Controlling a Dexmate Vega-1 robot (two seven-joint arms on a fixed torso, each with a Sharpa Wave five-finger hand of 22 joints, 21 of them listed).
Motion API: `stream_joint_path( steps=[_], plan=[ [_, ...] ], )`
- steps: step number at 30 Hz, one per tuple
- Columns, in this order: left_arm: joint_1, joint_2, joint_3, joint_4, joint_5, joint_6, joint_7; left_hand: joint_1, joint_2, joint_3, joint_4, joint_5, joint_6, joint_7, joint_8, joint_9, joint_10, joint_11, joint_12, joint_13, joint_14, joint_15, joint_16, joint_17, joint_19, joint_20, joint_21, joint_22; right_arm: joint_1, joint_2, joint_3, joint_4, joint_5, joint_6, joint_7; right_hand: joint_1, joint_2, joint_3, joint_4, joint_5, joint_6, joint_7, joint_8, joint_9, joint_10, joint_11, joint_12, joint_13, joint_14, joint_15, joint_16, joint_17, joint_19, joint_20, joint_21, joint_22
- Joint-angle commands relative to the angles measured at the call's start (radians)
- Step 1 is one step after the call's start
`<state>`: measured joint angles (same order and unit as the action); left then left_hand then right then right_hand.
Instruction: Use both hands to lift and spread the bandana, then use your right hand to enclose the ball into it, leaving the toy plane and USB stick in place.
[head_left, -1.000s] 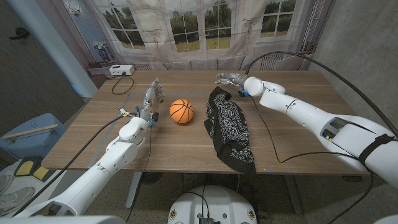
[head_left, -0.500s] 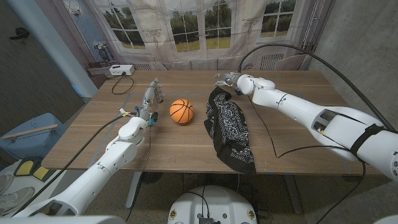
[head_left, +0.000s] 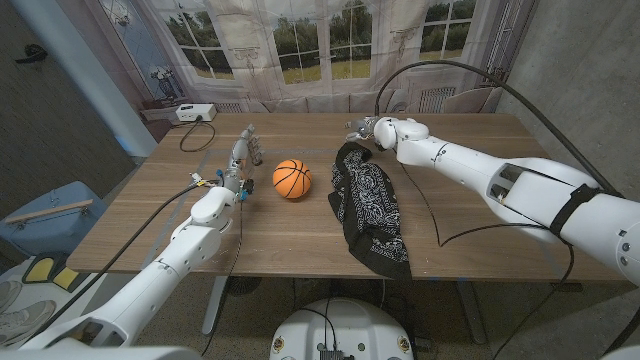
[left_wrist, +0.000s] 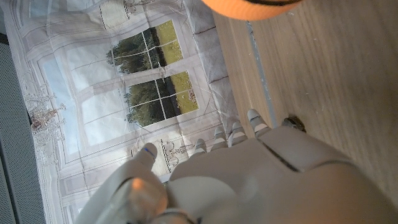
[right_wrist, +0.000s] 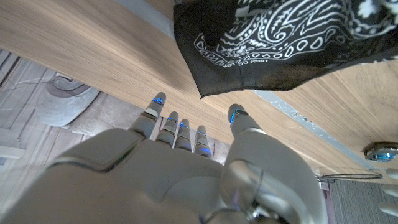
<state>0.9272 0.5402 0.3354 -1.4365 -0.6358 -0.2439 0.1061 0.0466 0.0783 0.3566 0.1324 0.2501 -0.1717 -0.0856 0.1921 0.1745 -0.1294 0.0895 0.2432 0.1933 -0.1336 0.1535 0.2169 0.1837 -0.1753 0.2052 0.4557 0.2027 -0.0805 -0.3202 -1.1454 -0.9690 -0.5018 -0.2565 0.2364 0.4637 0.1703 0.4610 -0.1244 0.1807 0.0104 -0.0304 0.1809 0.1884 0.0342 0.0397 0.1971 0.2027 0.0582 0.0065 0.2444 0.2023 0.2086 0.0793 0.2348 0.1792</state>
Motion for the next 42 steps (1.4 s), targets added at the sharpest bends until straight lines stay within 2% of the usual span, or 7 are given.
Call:
stream_joint_path(
  steps=[1,11,18,21,32,35,42],
  plan=[
    [-0.019,-0.008,0.008,0.020,0.002,0.006,-0.005,-0.003,-0.004,-0.003,0.002,-0.001,-0.001,-0.005,-0.002,0.004,0.000,0.002,-0.002,0.002,0.004,0.002,-0.006,0.005,-0.035,0.008,-0.004,0.002,0.047,0.052,-0.054,0.104,-0.020,-0.004,0.050,0.010,-0.002,0.002,-0.006,-0.002,0.002,0.001,0.007,0.005,0.008,0.002,0.008,0.003,0.012,0.001,0.006,0.006,0.016,0.001,0.004,0.004],
    [-0.026,-0.012,0.011,0.025,0.002,0.012,-0.003,-0.004,-0.003,-0.005,0.003,0.000,-0.002,-0.005,-0.003,0.004,-0.002,0.001,-0.004,0.003,0.005,0.002,-0.008,0.006,-0.035,0.008,-0.006,0.002,0.076,0.089,-0.092,0.185,-0.018,0.022,0.073,0.007,-0.008,-0.004,-0.004,-0.003,-0.005,0.006,0.006,0.005,0.013,0.004,0.010,0.004,0.015,0.005,0.007,0.008,0.023,0.005,0.005,0.004],
    [-0.030,-0.014,0.012,0.028,0.003,0.012,-0.002,-0.004,-0.003,-0.005,0.003,0.000,-0.005,-0.005,-0.004,0.004,-0.002,0.000,-0.006,0.003,0.003,0.002,-0.009,0.006,-0.035,0.008,-0.007,0.002,0.082,0.094,-0.116,0.194,-0.032,0.035,0.066,0.045,-0.021,-0.001,-0.031,0.003,-0.095,0.016,-0.006,0.006,-0.007,-0.011,0.005,0.007,0.056,-0.018,0.018,0.008,0.039,0.010,0.004,0.004],
    [-0.032,-0.015,0.013,0.030,0.003,0.013,-0.003,-0.004,-0.003,-0.006,0.003,0.000,-0.004,-0.005,-0.004,0.004,-0.002,0.000,-0.006,0.003,0.005,0.002,-0.009,0.006,-0.035,0.008,-0.007,0.002,0.078,0.082,-0.125,0.167,-0.048,0.032,0.054,0.098,-0.032,0.007,-0.051,0.010,-0.097,0.015,0.009,0.007,0.028,-0.027,0.025,0.012,0.117,-0.046,0.039,0.013,0.095,-0.004,0.019,0.004],
    [-0.033,-0.015,0.013,0.028,0.005,0.012,-0.001,-0.004,-0.002,-0.007,0.003,0.000,-0.006,-0.005,-0.004,0.004,-0.003,0.001,-0.008,0.003,0.004,0.001,-0.011,0.006,-0.034,0.008,-0.008,0.002,0.077,0.073,-0.159,0.126,-0.108,-0.008,0.065,0.261,-0.065,0.019,-0.062,0.026,0.073,-0.023,0.058,0.008,0.140,-0.038,0.087,0.025,0.254,-0.093,0.091,0.042,0.215,-0.031,0.056,0.009],
    [-0.032,-0.013,0.014,0.026,0.005,0.013,-0.003,-0.004,-0.002,-0.007,0.003,0.000,-0.005,-0.005,-0.004,0.004,-0.003,0.000,-0.008,0.003,0.005,0.001,-0.010,0.006,-0.034,0.008,-0.009,0.002,0.073,0.074,-0.162,0.125,-0.120,-0.018,0.054,0.322,-0.078,0.012,-0.061,0.033,0.136,-0.016,0.067,0.008,0.209,-0.049,0.120,0.029,0.355,-0.134,0.143,0.069,0.275,-0.042,0.080,0.013],
    [-0.030,-0.011,0.014,0.019,0.006,0.016,-0.001,-0.003,-0.002,-0.007,0.002,0.001,-0.005,-0.006,-0.004,0.004,-0.003,0.001,-0.009,0.003,0.004,0.002,-0.012,0.006,-0.034,0.008,-0.010,0.002,0.039,0.042,-0.152,0.076,-0.152,-0.038,-0.035,0.522,-0.113,-0.063,-0.054,0.056,0.332,-0.019,0.112,0.034,0.393,-0.068,0.275,0.098,0.613,-0.218,0.387,0.276,0.403,-0.085,0.171,0.047]
  ],
)
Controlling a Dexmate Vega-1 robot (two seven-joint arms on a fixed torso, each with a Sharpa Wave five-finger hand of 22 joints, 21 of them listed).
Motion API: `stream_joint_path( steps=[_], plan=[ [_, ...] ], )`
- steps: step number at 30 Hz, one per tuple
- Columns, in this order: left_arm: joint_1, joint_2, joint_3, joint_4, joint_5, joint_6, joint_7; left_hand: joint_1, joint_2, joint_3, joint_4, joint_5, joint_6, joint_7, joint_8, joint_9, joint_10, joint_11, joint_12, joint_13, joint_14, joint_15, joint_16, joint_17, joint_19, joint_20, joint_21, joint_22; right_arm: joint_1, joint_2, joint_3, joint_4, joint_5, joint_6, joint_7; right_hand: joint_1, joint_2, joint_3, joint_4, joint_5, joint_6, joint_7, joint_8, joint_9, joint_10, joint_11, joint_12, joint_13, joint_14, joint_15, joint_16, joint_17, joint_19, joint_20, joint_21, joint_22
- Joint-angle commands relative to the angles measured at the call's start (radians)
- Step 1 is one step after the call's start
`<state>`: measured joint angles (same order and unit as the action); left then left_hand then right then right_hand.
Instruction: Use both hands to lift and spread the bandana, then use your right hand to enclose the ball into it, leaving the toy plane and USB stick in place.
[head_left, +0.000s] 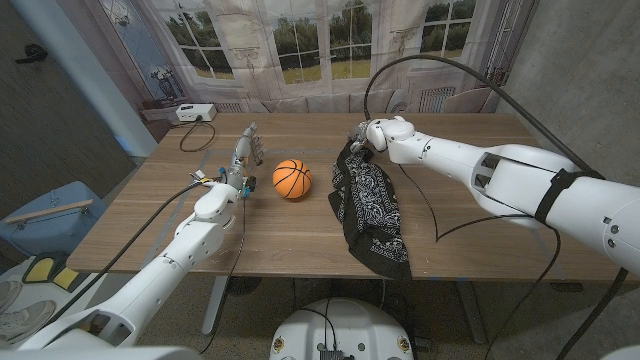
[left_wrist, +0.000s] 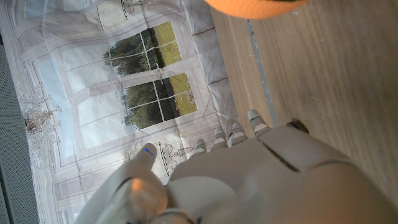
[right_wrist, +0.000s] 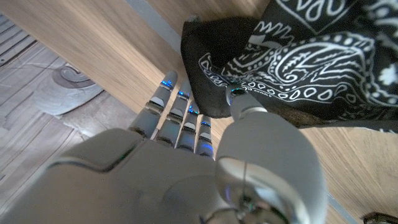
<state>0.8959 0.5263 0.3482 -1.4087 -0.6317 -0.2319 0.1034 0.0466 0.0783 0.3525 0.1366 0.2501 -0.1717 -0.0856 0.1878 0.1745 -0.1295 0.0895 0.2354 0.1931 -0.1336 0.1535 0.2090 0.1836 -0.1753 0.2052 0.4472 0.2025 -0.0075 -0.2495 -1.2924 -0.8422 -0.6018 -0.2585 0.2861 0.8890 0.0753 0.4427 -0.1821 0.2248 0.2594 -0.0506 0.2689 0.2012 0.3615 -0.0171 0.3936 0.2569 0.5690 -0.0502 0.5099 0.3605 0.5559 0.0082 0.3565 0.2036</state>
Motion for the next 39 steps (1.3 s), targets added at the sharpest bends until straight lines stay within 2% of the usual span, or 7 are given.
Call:
stream_joint_path(
  steps=[1,8,11,14,20,30,39],
  plan=[
    [0.001,0.004,0.001,-0.010,0.002,0.005,0.001,-0.003,-0.002,-0.003,-0.002,0.001,-0.005,-0.006,0.000,0.004,-0.003,0.001,-0.001,0.003,0.004,0.002,-0.004,0.006,-0.034,0.008,-0.001,0.002,-0.039,-0.032,-0.002,-0.053,-0.056,-0.037,-0.103,0.148,-0.029,-0.080,0.007,0.018,0.127,0.001,0.044,0.038,0.080,-0.021,0.124,0.079,0.135,-0.163,0.196,0.203,0.067,-0.025,0.080,0.040],
    [0.007,0.006,0.000,-0.017,0.001,0.006,0.006,-0.003,-0.002,-0.004,-0.002,0.001,-0.005,-0.006,0.000,0.004,-0.003,0.000,-0.002,0.003,0.005,0.002,-0.004,0.006,-0.033,0.008,-0.002,0.002,-0.058,-0.043,0.014,-0.056,-0.064,-0.038,-0.155,0.342,-0.009,-0.210,0.025,0.039,0.331,-0.030,0.236,0.170,0.241,-0.056,0.361,0.285,0.271,-0.172,0.445,0.463,0.102,-0.044,0.273,0.157],
    [0.009,0.008,-0.001,-0.021,0.002,0.008,0.007,-0.003,-0.002,-0.004,-0.002,0.001,-0.005,-0.006,0.000,0.004,-0.003,0.000,-0.003,0.003,0.005,0.002,-0.004,0.006,-0.033,0.008,-0.002,0.002,-0.070,-0.060,0.023,-0.077,-0.070,-0.033,-0.188,0.399,0.056,-0.222,0.031,0.034,0.451,-0.028,0.346,0.237,0.343,-0.055,0.451,0.371,0.330,-0.173,0.511,0.519,0.112,-0.050,0.335,0.165],
    [0.010,0.009,-0.001,-0.024,0.002,0.009,0.007,-0.003,-0.002,-0.005,-0.002,0.001,-0.006,-0.006,0.000,0.004,-0.004,0.000,-0.003,0.004,0.007,0.002,-0.004,0.006,-0.033,0.008,-0.003,0.002,-0.075,-0.071,0.024,-0.103,-0.085,-0.054,-0.183,0.429,0.081,-0.225,0.031,0.021,0.497,-0.029,0.398,0.271,0.400,-0.055,0.478,0.383,0.384,-0.174,0.545,0.543,0.117,-0.049,0.376,0.173],
    [0.009,0.012,0.000,-0.028,0.002,0.011,0.004,-0.003,-0.002,-0.005,-0.002,0.001,-0.008,-0.006,-0.001,0.004,-0.002,-0.001,-0.003,0.004,0.006,0.002,-0.005,0.006,-0.033,0.008,-0.003,0.003,-0.111,-0.108,0.068,-0.160,-0.073,-0.059,-0.239,0.446,0.077,-0.230,0.029,0.017,0.530,-0.008,0.433,0.294,0.448,-0.050,0.485,0.370,0.407,-0.176,0.543,0.544,0.135,-0.050,0.410,0.178],
    [-0.006,0.029,0.016,-0.038,0.021,0.045,0.000,0.000,-0.003,-0.005,-0.005,0.001,-0.010,-0.008,-0.001,0.004,-0.004,-0.002,-0.005,0.004,0.004,0.000,-0.007,0.006,-0.033,0.008,-0.005,0.002,-0.269,-0.199,0.237,-0.325,-0.043,-0.048,-0.614,0.449,0.047,-0.245,0.031,0.025,0.582,0.018,0.471,0.296,0.539,-0.043,0.490,0.331,0.511,-0.173,0.509,0.529,0.205,-0.037,0.494,0.171],
    [-0.031,0.074,0.045,-0.074,0.064,0.116,-0.010,0.074,-0.036,0.005,-0.075,-0.014,-0.035,-0.013,0.002,0.005,-0.025,-0.015,-0.015,0.007,-0.028,-0.008,-0.019,0.004,-0.061,0.008,-0.028,-0.002,-0.336,-0.246,0.330,-0.445,-0.066,-0.100,-0.749,0.446,0.021,-0.249,0.029,0.032,0.627,0.033,0.470,0.259,0.571,-0.036,0.492,0.328,0.550,-0.171,0.504,0.567,0.216,-0.054,0.528,0.160]
  ],
)
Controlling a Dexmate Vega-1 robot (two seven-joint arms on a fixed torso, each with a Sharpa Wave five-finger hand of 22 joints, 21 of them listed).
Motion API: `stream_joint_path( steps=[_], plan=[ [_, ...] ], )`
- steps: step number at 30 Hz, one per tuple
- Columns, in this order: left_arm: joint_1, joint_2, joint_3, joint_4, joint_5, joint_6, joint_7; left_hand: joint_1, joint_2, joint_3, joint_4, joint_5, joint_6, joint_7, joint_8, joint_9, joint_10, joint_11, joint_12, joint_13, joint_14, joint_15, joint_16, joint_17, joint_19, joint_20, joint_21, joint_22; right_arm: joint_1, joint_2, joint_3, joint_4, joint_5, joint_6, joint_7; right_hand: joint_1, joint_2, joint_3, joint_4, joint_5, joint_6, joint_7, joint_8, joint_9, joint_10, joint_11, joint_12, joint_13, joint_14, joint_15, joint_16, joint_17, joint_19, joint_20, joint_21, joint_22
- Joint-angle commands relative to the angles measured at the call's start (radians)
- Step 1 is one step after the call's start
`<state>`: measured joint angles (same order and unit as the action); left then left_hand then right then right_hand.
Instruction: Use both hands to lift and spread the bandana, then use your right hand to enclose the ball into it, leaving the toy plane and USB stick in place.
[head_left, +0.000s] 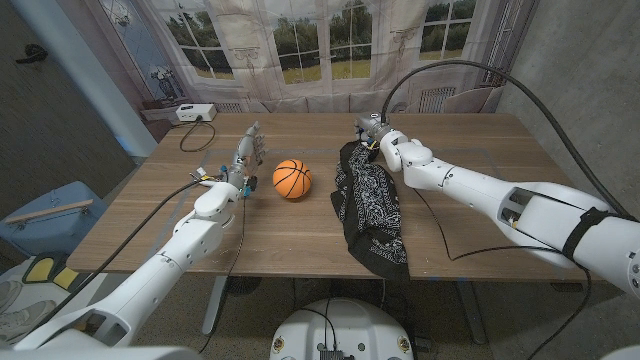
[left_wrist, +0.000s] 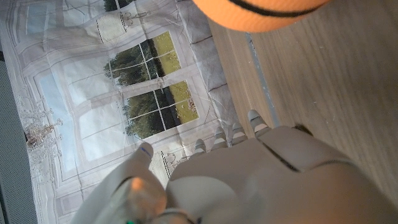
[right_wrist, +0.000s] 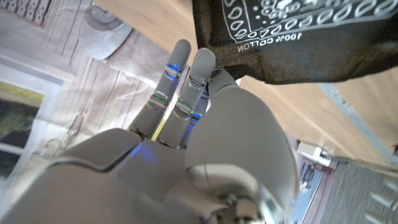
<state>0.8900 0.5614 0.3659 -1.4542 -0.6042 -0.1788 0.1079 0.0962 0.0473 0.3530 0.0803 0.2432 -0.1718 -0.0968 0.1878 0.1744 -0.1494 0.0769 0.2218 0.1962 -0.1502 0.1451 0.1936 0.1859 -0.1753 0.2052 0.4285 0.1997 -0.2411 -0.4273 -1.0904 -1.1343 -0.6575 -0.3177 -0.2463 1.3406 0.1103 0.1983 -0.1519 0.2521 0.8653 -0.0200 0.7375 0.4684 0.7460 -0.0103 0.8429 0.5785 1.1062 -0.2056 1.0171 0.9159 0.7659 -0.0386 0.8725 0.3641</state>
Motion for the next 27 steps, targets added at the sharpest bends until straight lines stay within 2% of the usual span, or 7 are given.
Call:
stream_joint_path(
  steps=[1,9,13,17,19,25,27],
  plan=[
    [-0.028,0.041,0.029,-0.029,0.037,0.065,-0.020,0.033,-0.009,0.006,-0.028,-0.009,-0.031,-0.002,0.005,0.005,0.003,-0.001,0.002,0.004,-0.010,0.000,-0.002,0.002,-0.064,0.008,-0.012,0.001,-0.108,-0.075,0.137,-0.166,-0.010,-0.040,-0.224,-0.006,-0.017,-0.005,-0.001,0.006,0.023,0.006,-0.001,-0.012,0.191,-0.040,0.042,0.004,0.015,-0.015,-0.005,0.016,0.004,-0.008,0.015,-0.002],
    [-0.036,0.060,0.046,-0.046,0.064,0.085,-0.027,0.060,-0.017,0.010,-0.053,-0.016,-0.023,0.001,0.009,0.005,0.010,0.000,0.004,0.005,-0.015,0.000,-0.002,0.002,-0.066,0.007,-0.017,0.001,-0.160,-0.126,0.220,-0.278,0.020,-0.012,-0.245,0.001,-0.036,0.000,-0.007,0.015,0.062,0.021,-0.012,-0.048,0.217,-0.029,0.043,0.001,0.034,-0.015,-0.014,0.047,-0.006,-0.010,0.035,-0.014],
    [-0.041,0.110,0.070,-0.119,0.147,0.175,0.033,0.090,-0.025,0.014,-0.080,-0.022,-0.023,0.005,0.011,0.006,0.000,-0.003,0.001,0.006,-0.028,-0.001,-0.004,0.002,-0.077,0.007,-0.026,0.001,-0.181,-0.150,0.262,-0.337,0.036,-0.008,-0.232,0.002,-0.040,0.001,-0.007,0.018,0.066,0.022,-0.017,-0.057,0.221,-0.029,0.041,-0.002,0.039,-0.015,-0.016,0.056,-0.008,-0.010,0.040,-0.017],
    [-0.048,0.122,0.081,-0.141,0.173,0.202,0.038,0.116,-0.035,0.017,-0.105,-0.026,0.019,0.011,0.026,0.007,0.013,-0.003,0.006,0.007,-0.031,-0.001,-0.002,0.003,-0.082,0.007,-0.031,0.002,-0.196,-0.173,0.293,-0.394,0.029,-0.026,-0.217,0.002,-0.044,0.003,-0.006,0.021,0.073,0.028,-0.023,-0.068,0.226,-0.029,0.041,0.000,0.044,-0.015,-0.019,0.066,-0.008,-0.010,0.047,-0.021],
    [-0.052,0.128,0.087,-0.149,0.184,0.214,0.036,0.152,-0.045,0.021,-0.137,-0.030,0.070,0.000,0.040,0.007,0.046,-0.008,0.018,0.008,0.003,-0.004,0.012,0.004,-0.074,0.007,-0.033,0.004,-0.204,-0.184,0.310,-0.422,0.028,-0.032,-0.209,0.001,-0.045,0.004,-0.005,0.022,0.073,0.028,-0.026,-0.072,0.228,-0.028,0.042,0.002,0.046,-0.015,-0.020,0.071,-0.008,-0.010,0.051,-0.023],
    [-0.057,0.138,0.103,-0.169,0.232,0.218,0.045,0.206,-0.060,0.025,-0.186,-0.037,0.168,-0.020,0.057,0.008,0.142,-0.007,0.051,0.011,0.074,-0.015,0.029,0.004,-0.050,0.007,-0.031,0.007,-0.225,-0.211,0.352,-0.503,0.004,-0.090,-0.178,0.001,-0.052,0.006,-0.005,0.025,0.080,0.032,-0.034,-0.086,0.234,-0.026,0.036,-0.003,0.053,-0.015,-0.023,0.089,-0.007,-0.009,0.063,-0.029],
    [-0.058,0.140,0.104,-0.172,0.240,0.219,0.046,0.224,-0.060,0.028,-0.200,-0.039,0.220,-0.047,0.068,0.009,0.168,-0.013,0.058,0.012,0.074,-0.013,0.024,0.004,-0.040,0.008,-0.031,0.008,-0.229,-0.214,0.360,-0.514,0.000,-0.097,-0.170,0.001,-0.053,0.007,-0.005,0.025,0.081,0.033,-0.036,-0.089,0.236,-0.025,0.036,-0.002,0.054,-0.015,-0.024,0.093,-0.007,-0.009,0.065,-0.031]
  ],
)
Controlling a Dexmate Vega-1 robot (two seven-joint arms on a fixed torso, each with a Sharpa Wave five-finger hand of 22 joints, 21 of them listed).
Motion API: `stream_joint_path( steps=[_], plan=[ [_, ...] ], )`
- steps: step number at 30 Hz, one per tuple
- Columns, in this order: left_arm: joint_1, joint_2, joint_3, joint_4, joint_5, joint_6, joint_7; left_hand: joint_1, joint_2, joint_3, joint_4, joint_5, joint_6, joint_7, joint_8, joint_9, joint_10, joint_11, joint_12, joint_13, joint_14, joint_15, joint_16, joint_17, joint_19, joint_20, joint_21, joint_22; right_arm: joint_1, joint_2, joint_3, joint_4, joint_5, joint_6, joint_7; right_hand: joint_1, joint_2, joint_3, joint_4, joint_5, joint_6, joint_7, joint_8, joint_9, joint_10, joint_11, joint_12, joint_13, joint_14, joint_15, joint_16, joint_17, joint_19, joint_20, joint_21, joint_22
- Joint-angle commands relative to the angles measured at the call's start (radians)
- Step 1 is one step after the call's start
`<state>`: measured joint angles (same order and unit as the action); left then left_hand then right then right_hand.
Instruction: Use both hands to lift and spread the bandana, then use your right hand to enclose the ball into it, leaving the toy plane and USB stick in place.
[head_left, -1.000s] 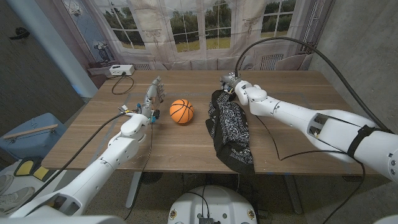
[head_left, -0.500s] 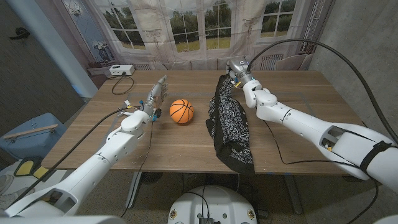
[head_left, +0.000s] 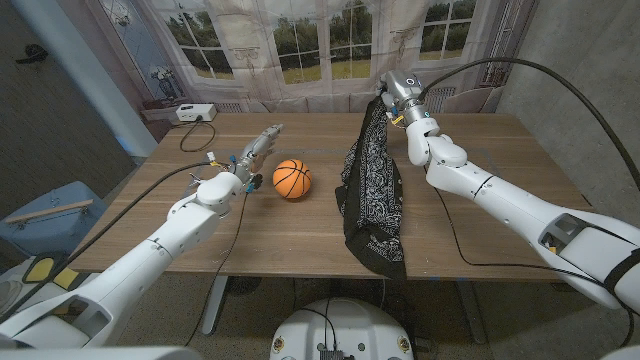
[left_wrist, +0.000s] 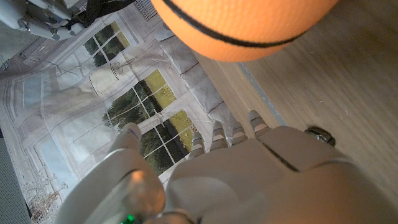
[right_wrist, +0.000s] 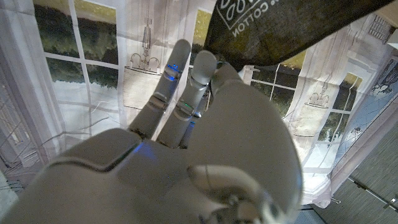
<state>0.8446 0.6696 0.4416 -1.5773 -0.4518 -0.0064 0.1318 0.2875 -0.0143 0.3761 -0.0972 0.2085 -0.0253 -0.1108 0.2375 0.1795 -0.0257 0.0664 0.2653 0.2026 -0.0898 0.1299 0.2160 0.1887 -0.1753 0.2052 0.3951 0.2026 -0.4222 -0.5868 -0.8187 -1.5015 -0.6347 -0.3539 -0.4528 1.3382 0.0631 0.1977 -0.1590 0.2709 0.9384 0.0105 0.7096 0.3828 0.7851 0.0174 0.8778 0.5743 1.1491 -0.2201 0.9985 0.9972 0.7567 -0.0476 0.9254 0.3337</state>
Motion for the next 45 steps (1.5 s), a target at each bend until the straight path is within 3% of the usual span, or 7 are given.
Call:
stream_joint_path(
  steps=[1,2,8,18,26,34,45],
  plan=[
    [-0.014,0.036,0.034,-0.056,0.104,0.045,0.025,0.044,0.004,0.007,-0.029,-0.005,0.102,-0.038,0.024,0.005,0.055,0.001,0.017,0.006,0.030,0.004,0.006,0.001,-0.036,0.008,0.003,0.006,-0.055,-0.060,0.102,-0.166,-0.023,-0.077,0.040,0.003,-0.007,0.008,0.003,0.007,0.010,0.006,-0.009,-0.006,0.198,-0.053,0.001,0.002,0.012,0.000,-0.006,0.014,0.001,0.000,0.014,-0.002],
    [-0.015,0.038,0.035,-0.060,0.110,0.047,0.026,0.060,0.007,0.012,-0.038,-0.007,0.145,-0.055,0.034,0.006,0.073,0.000,0.022,0.007,0.037,0.004,0.005,0.001,-0.030,0.008,0.002,0.006,-0.058,-0.061,0.108,-0.178,-0.025,-0.090,0.047,0.004,-0.008,0.008,0.002,0.007,0.011,0.006,-0.010,-0.008,0.199,-0.052,0.000,0.001,0.013,0.000,-0.006,0.017,0.003,0.001,0.016,-0.003],
    [-0.027,0.046,0.051,-0.076,0.149,0.054,0.014,0.108,0.026,0.028,-0.056,-0.011,0.261,-0.069,0.063,0.009,0.103,-0.010,0.028,0.008,0.057,0.008,0.004,0.000,-0.016,0.008,0.002,0.006,-0.067,-0.067,0.139,-0.225,-0.050,-0.146,0.051,0.004,-0.012,0.011,0.003,0.009,0.018,0.009,-0.016,-0.019,0.207,-0.053,-0.004,-0.003,0.022,0.000,-0.008,0.034,0.002,-0.001,0.026,-0.010],
    [-0.065,0.042,0.076,-0.059,0.175,0.042,-0.048,0.194,0.027,0.046,-0.073,-0.015,0.443,-0.039,0.118,0.019,0.118,-0.026,0.023,0.009,0.062,0.021,-0.005,-0.001,-0.001,0.009,-0.005,0.004,-0.055,-0.042,0.173,-0.251,-0.088,-0.227,0.017,0.006,-0.017,0.015,0.003,0.009,0.024,0.014,-0.022,-0.031,0.216,-0.053,-0.006,-0.001,0.031,0.000,-0.010,0.059,0.000,-0.003,0.040,-0.019],
    [-0.113,0.023,0.101,-0.019,0.188,-0.002,-0.116,0.224,0.024,0.050,-0.075,-0.016,0.491,-0.049,0.132,0.020,0.134,-0.046,0.025,0.009,0.060,0.018,-0.007,-0.001,0.003,0.009,-0.007,0.004,-0.036,-0.003,0.167,-0.269,-0.138,-0.308,-0.019,0.008,-0.023,0.021,0.002,0.007,0.030,0.024,-0.026,-0.039,0.227,-0.054,-0.008,-0.002,0.044,-0.001,-0.010,0.084,0.001,-0.004,0.053,-0.031],
    [-0.196,-0.008,0.153,0.070,0.203,-0.065,-0.245,0.228,-0.057,0.004,-0.062,-0.010,0.432,-0.055,0.081,0.016,0.091,-0.044,-0.002,0.010,0.018,0.021,-0.021,0.001,-0.022,0.010,-0.029,0.003,-0.025,0.011,0.147,-0.296,-0.191,-0.348,-0.040,0.006,-0.030,0.028,0.002,0.003,0.036,0.027,-0.030,-0.042,0.241,-0.052,-0.012,-0.004,0.054,-0.001,-0.011,0.117,0.002,-0.005,0.068,-0.047],
    [-0.307,-0.062,0.225,0.165,0.237,-0.086,-0.379,0.243,-0.071,-0.010,-0.055,-0.001,0.395,-0.014,0.048,0.015,0.049,-0.028,-0.022,0.012,-0.029,0.040,-0.029,0.003,-0.055,0.009,-0.050,0.004,-0.015,0.022,0.117,-0.342,-0.272,-0.374,-0.021,0.002,-0.039,0.037,0.002,-0.002,0.042,0.035,-0.036,-0.041,0.251,-0.052,-0.015,-0.002,0.064,0.000,-0.011,0.151,0.003,-0.009,0.082,-0.065]
  ],
)
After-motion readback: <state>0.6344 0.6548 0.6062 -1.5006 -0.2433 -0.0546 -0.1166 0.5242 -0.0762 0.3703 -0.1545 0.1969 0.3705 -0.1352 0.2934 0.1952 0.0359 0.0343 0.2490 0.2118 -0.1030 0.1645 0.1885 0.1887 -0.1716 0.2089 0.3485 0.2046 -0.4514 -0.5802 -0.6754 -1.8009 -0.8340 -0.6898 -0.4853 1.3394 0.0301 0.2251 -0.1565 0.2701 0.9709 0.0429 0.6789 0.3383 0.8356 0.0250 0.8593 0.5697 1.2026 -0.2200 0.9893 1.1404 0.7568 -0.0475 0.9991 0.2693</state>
